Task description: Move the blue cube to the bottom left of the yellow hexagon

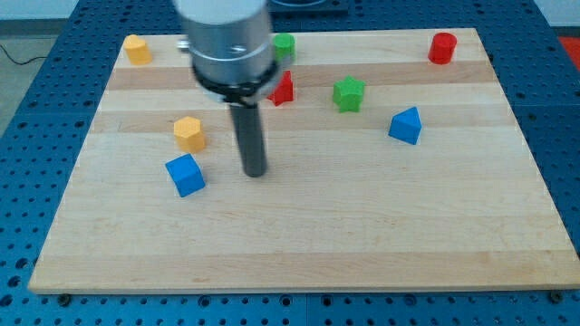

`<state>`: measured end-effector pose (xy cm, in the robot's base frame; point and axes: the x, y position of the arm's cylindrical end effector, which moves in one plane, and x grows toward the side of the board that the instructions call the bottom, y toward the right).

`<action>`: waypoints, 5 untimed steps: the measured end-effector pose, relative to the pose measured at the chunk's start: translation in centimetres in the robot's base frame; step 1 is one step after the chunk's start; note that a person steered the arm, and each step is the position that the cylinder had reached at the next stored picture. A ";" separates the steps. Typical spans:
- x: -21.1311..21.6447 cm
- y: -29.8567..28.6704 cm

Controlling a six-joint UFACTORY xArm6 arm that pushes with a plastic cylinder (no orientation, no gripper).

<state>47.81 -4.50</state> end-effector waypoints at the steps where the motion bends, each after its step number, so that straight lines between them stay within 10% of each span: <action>1: 1.6 -2.6; 3: 2.1 -15.2; 5: 3.7 -13.1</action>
<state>51.55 -17.57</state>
